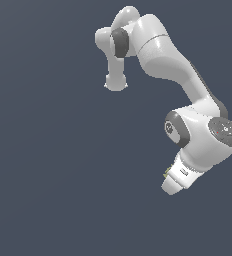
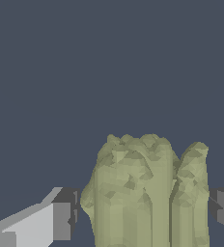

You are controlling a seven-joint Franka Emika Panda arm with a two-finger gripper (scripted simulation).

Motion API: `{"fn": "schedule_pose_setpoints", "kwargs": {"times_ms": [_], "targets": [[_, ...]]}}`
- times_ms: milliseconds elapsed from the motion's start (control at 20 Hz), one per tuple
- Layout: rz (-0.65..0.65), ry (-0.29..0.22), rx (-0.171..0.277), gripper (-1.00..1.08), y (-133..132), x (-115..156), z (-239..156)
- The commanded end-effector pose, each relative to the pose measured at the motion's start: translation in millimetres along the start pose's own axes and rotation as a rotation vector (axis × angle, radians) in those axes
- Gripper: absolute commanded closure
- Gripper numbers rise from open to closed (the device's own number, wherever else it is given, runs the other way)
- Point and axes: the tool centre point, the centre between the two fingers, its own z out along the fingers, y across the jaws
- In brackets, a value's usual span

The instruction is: Pick up the object and move it to a goal position.

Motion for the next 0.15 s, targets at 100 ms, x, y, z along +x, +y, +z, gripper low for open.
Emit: {"fn": "schedule_pose_setpoints", "kwargs": {"times_ms": [100], "targets": [[0.0, 0.0, 0.0, 1.08, 0.2, 1.6, -0.4]]}}
